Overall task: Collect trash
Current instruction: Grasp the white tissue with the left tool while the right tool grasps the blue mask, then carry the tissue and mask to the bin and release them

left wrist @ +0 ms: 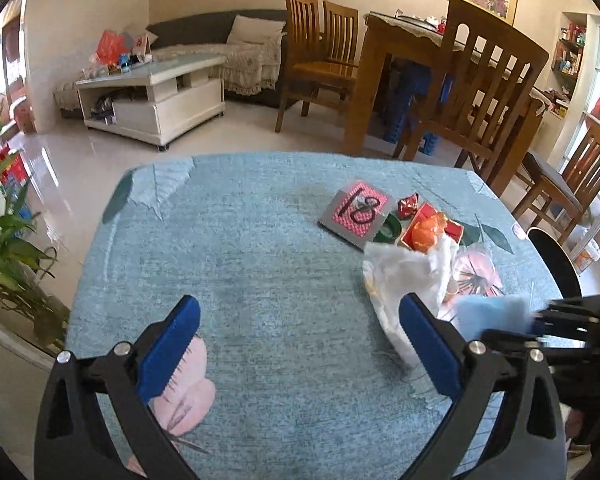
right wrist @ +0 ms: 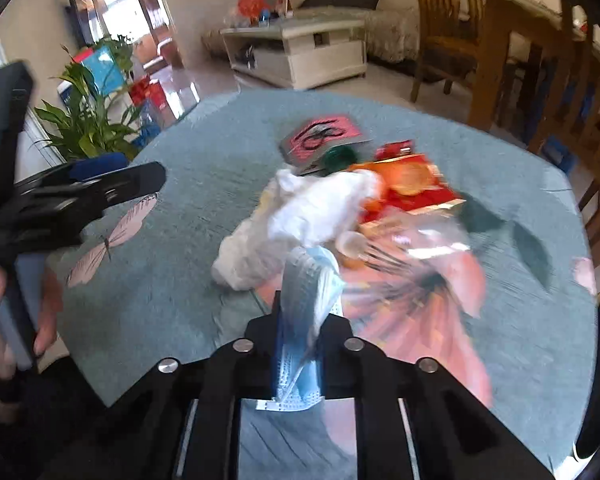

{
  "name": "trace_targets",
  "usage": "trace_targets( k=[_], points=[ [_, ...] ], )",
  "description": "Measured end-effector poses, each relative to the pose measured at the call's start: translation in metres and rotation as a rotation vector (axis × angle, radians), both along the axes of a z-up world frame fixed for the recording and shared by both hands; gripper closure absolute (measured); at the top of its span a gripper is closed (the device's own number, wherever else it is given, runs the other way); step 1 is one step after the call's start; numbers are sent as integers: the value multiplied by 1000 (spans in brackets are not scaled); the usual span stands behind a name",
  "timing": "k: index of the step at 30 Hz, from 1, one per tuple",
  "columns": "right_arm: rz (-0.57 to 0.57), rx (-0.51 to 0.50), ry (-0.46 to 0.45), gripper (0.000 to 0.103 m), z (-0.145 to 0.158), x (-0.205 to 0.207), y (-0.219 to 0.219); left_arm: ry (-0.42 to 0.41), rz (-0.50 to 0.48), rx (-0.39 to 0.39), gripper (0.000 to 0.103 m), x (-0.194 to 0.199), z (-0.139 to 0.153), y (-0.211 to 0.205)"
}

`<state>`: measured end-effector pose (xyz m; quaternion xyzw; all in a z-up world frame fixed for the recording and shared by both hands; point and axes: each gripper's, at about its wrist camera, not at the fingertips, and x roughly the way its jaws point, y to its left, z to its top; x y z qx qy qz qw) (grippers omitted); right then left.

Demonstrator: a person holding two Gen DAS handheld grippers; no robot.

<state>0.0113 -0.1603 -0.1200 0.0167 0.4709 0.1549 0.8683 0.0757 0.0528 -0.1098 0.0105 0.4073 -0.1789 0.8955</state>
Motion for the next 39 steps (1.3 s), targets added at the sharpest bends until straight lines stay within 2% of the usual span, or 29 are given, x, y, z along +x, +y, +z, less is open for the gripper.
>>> trace_targets(
  k=[3,5,8,10,12,14,15,17,18,19,21,23,25,27,31,34,37,39],
  points=[
    [-20,96,15,92,5,-23,-28,62,-38,-30,3,11,-9,-13],
    [-39,131,2,92,10,-35,-43,86,-97,-21,3,15,-14,-33],
    [-80,166,-29,92,18,-47,-69,51,-182,64,3,8,-14,-71],
    [-105,186,-49,92,22,-51,-83,23,-253,193,3,5,-24,-105],
    [-121,197,-62,92,22,-53,-94,19,-261,282,3,10,-36,-122],
    [-133,203,-78,91,23,-57,-101,77,-275,315,11,18,-54,-130],
    [-144,212,-87,90,23,-59,-107,80,-275,294,14,18,-57,-128],
    [-157,234,-96,88,22,-61,-114,93,-259,246,34,20,-55,-122],
    [-164,246,-102,87,20,-61,-119,82,-234,244,64,19,-53,-120],
    [-168,256,-105,87,19,-63,-122,62,-211,283,96,16,-50,-121],
    [-176,266,-113,87,16,-64,-125,40,-200,279,97,11,-47,-120],
    [-181,279,-123,87,14,-65,-128,58,-205,249,97,5,-48,-120],
    [-183,287,-140,87,16,-68,-129,75,-172,162,98,4,-41,-111],
    [-181,289,-167,87,21,-72,-132,75,-138,93,98,2,-28,-99],
    [-191,280,-233,87,38,-87,-144,13,-144,51,97,-18,6,-99],
    [-238,262,-247,87,39,-93,-163,-50,-203,51,97,-43,30,-124],
    [-327,230,-246,87,34,-99,-198,-95,-325,64,97,-64,46,-176],
    [-389,182,-277,87,44,-106,-227,-109,-414,53,97,-73,52,-219]
  ],
)
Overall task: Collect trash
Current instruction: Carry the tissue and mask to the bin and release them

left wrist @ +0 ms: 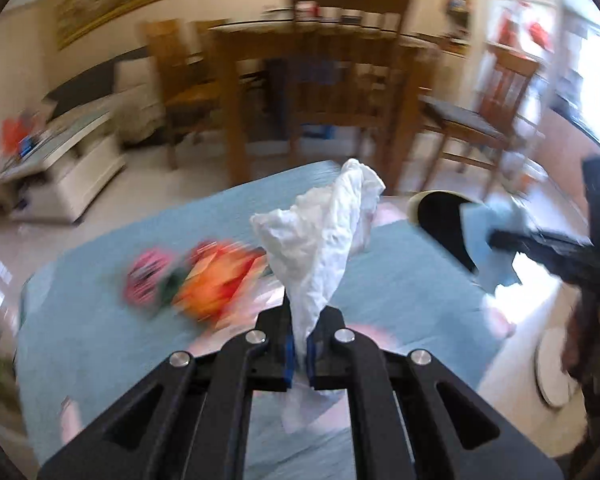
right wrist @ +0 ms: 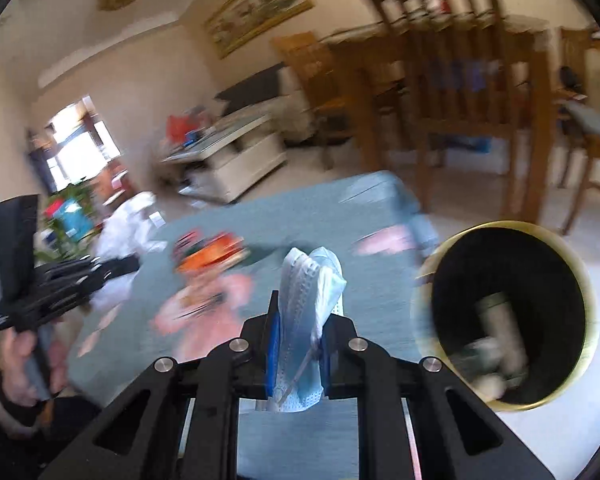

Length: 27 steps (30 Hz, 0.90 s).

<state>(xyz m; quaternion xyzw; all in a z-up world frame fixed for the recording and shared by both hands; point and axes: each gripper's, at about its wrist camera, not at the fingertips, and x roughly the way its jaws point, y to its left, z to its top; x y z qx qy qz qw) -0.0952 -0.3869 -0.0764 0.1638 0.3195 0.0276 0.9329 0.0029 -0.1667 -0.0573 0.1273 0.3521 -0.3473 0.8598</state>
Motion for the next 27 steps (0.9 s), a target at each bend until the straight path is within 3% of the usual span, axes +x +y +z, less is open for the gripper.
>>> trace_targets(
  k=[4,6,8,10,14,23,24,25,27],
  points=[
    [-158,-102,-39,86,27,-14,-65,4,-147,-20,96,-18,-3,-82],
    [-208,-131,-9,78,22,-11,-92,31,-194,-24,96,-21,-12,-112],
    [-239,-144,39,64,5,-5,-110,62,-246,-16,96,-24,-21,-151],
    [-282,-183,102,21,-15,1,-126,93,-290,-3,96,-21,-36,-192],
    [-319,-157,182,20,-46,0,-157,165,-330,30,96,-16,-69,-254],
    [-416,-100,63,14,-25,-44,-197,207,-328,80,93,1,-96,-300],
    [-420,-90,56,14,-25,-48,-199,212,-324,85,79,3,-97,-304],
    [-423,-81,52,14,-25,-51,-200,208,-308,94,55,6,-98,-302],
    [-424,-76,49,14,-27,-53,-202,182,-289,104,23,7,-99,-304]
  ],
)
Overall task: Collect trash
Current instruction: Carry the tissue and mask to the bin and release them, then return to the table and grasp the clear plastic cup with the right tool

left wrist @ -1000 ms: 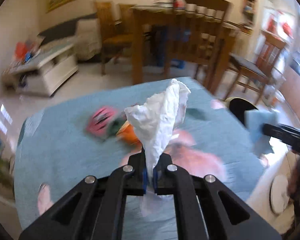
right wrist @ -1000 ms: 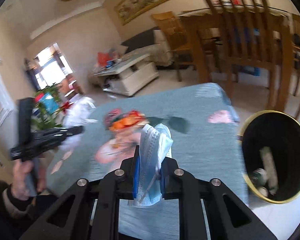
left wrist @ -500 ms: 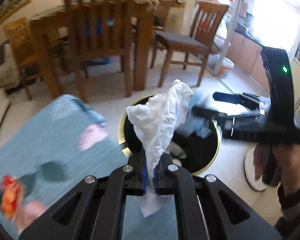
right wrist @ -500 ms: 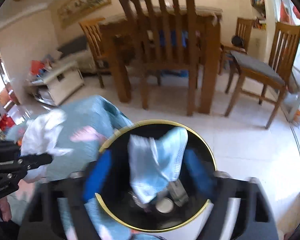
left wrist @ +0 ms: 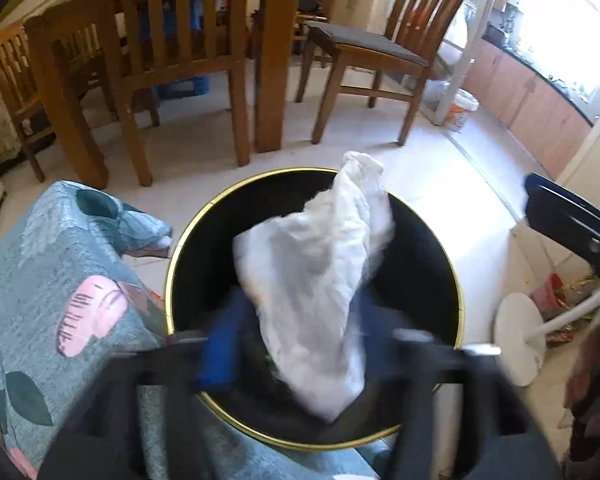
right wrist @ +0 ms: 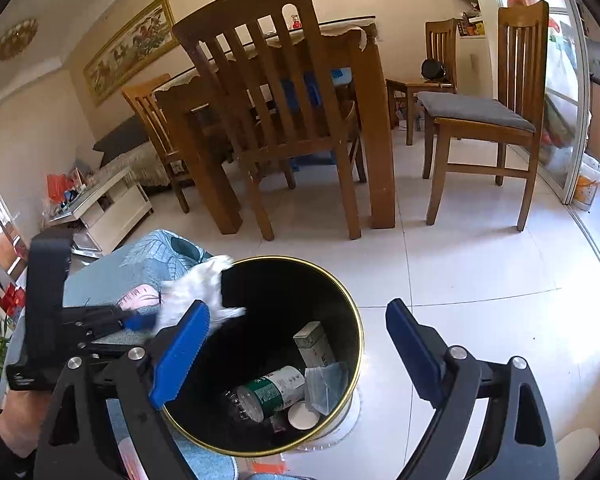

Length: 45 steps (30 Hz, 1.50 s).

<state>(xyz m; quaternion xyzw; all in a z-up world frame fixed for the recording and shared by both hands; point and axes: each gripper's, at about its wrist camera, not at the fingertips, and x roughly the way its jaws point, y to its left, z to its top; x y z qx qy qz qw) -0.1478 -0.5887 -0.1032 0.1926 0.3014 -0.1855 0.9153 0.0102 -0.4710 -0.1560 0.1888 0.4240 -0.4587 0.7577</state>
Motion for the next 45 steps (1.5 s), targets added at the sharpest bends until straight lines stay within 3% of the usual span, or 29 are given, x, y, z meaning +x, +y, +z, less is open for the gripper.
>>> trace_targets(
  k=[1,8,14,22,28,32,33,36,37,41,44,45],
  points=[
    [-1,2,0,14,-1,-1,0,-13,3,6,18,-1,0,0],
    [2,3,-5,14,5,-6,8,-46,15,11,16,-7,9,13],
    [26,-23,-12,10,23,-8,32,-114,36,-12,4,-16,32,38],
    [94,-68,-28,6,47,0,84,-212,62,-51,3,-30,67,95],
    [158,-76,-9,4,48,22,129,-258,176,-55,3,-18,83,178],
    [292,-52,28,4,33,52,186,-264,316,-36,3,2,78,274],
    [348,-54,42,7,28,62,207,-259,360,-30,3,9,75,304],
    [500,-12,64,33,15,91,254,-268,502,5,3,31,70,386],
    [549,1,69,35,11,104,272,-258,537,3,3,38,71,406],
    [658,-16,90,35,0,151,326,-210,677,-41,3,68,73,479],
    [705,-92,142,34,-10,182,356,-200,702,-67,3,80,74,498],
    [711,-118,150,28,-12,188,363,-196,702,-75,3,81,73,499]
  ],
)
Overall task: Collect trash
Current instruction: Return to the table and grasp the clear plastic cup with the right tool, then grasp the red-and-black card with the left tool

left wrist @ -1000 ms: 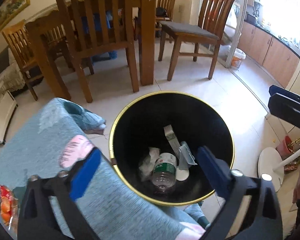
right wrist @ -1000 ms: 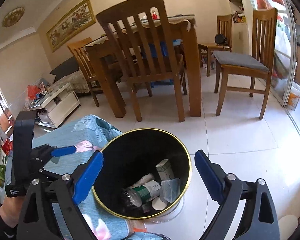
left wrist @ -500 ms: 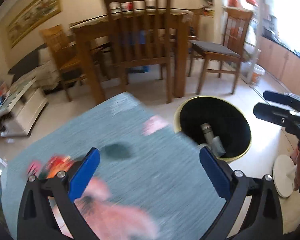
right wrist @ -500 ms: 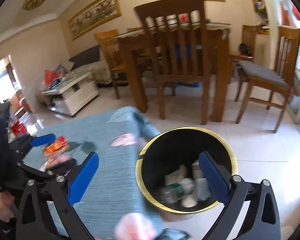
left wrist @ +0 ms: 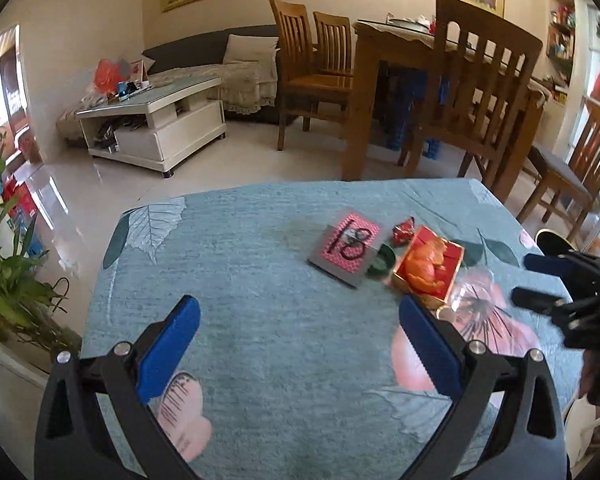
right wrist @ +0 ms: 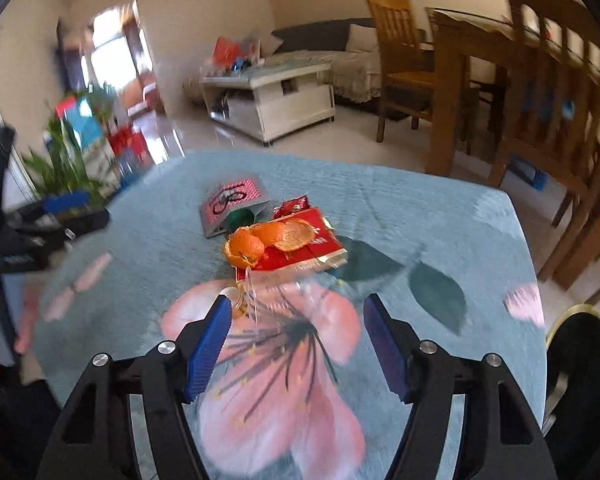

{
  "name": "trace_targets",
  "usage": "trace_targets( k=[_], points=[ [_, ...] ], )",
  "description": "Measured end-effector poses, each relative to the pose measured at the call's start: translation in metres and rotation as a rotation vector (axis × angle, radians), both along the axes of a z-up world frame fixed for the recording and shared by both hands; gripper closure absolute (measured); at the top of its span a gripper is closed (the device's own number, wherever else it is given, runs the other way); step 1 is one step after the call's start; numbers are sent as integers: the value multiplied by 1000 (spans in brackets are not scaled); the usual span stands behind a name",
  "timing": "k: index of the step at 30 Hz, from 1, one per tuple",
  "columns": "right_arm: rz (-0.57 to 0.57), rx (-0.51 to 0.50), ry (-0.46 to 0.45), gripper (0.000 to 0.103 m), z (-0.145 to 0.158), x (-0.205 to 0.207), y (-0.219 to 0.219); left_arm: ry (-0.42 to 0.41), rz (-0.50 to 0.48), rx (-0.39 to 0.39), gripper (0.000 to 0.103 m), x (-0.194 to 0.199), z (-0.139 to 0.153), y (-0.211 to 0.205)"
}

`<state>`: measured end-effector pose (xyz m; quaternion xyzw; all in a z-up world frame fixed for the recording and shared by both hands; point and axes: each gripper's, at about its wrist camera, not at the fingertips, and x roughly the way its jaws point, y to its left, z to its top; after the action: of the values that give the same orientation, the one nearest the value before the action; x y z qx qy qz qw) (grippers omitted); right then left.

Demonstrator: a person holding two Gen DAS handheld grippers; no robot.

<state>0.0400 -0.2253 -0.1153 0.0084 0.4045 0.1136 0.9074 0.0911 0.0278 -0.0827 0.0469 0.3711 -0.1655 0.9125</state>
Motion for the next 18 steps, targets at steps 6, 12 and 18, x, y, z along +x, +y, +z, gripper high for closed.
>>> trace_targets(
  k=[6,12,18],
  points=[
    [46,-14,56,33,-17,28,14,12,-92,10,3,5,-17,-29],
    [83,-1,127,57,-32,33,14,24,-216,46,3,37,-32,-60],
    [66,45,52,57,-8,10,-6,70,-275,85,3,84,-43,-86]
  ],
)
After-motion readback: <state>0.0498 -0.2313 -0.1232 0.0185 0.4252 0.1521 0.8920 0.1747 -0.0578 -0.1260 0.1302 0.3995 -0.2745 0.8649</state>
